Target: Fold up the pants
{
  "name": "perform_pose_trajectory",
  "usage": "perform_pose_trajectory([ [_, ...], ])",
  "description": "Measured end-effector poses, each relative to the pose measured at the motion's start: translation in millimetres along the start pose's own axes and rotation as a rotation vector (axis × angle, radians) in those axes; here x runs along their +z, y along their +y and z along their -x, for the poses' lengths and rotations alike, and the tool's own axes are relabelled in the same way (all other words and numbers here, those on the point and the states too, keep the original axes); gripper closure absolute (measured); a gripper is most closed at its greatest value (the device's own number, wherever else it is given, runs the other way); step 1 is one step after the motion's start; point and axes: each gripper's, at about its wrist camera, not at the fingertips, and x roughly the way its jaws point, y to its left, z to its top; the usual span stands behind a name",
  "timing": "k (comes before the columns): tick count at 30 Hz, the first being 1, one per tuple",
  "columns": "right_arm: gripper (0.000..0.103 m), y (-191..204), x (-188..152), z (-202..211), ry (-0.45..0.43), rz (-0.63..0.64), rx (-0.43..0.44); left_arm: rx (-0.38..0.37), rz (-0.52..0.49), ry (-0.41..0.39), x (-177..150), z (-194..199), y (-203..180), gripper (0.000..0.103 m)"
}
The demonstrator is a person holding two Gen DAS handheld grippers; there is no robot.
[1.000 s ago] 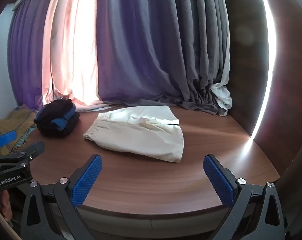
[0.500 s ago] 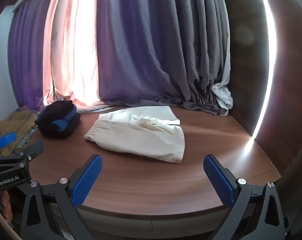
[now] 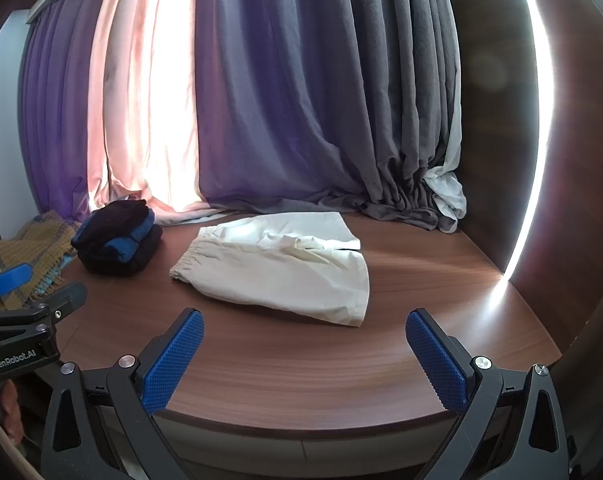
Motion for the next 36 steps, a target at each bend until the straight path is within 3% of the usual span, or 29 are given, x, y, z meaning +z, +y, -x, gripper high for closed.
perform_pose_trajectory([
  [36, 0.001, 1.2, 6.7, 6.3, -0.019, 0.013, 0.001, 0.012, 0.003, -0.017, 8.4, 3.3, 3.9, 0.000],
])
